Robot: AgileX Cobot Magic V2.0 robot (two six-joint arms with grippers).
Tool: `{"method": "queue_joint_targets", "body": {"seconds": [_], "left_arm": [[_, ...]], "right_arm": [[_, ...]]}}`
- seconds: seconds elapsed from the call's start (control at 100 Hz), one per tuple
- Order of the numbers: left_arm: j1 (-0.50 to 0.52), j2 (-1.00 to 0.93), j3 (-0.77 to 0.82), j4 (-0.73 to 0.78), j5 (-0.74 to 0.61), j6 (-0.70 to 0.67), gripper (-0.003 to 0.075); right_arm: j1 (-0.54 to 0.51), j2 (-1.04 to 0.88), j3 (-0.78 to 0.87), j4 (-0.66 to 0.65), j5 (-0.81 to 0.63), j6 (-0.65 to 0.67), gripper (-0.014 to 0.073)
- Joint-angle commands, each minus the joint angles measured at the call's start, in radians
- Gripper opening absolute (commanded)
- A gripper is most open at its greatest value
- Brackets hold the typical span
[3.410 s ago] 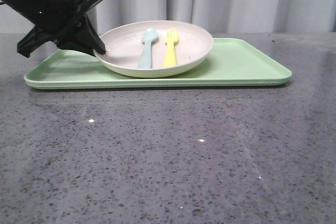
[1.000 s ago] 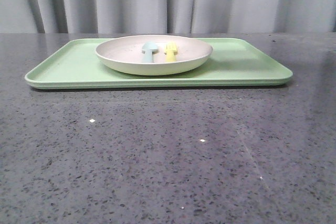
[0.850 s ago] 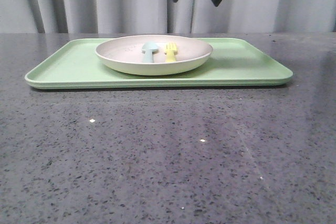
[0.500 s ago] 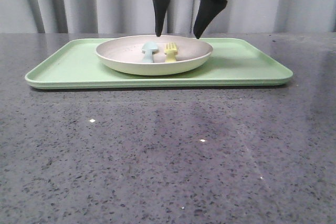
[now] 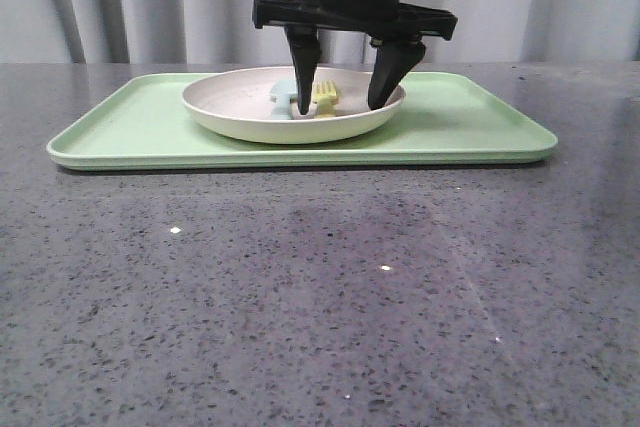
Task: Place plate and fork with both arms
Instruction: 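Lower the right gripper onto the yellow fork and grasp it, then lift the fork with the right gripper off the plate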
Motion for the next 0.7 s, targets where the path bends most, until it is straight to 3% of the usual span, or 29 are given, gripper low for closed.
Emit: {"method": "queue_joint_targets", "body": {"seconds": [0.0,0.09,0.45,0.69], "left_arm": [[0.000,-0.002,-0.027,0.000,-0.066,-0.012,0.0230],[0.000,-0.002,-0.027,0.000,-0.066,-0.012,0.0230],[0.000,-0.002,-0.027,0.000,-0.066,-0.012,0.0230],[0.000,-0.002,-0.027,0.000,-0.066,-0.012,0.0230]], "right_arm": [[0.000,-0.059,-0.033,-0.013,-0.026,-0.001,0.0518],[0.000,-0.059,-0.033,-0.014,-0.026,-0.001,0.0495],[0.000,-0.056,-0.033,-0.014,-0.028,-0.001,0.0142],[0.000,-0.056,-0.033,-0.014,-0.028,-0.001,0.0000]]}}
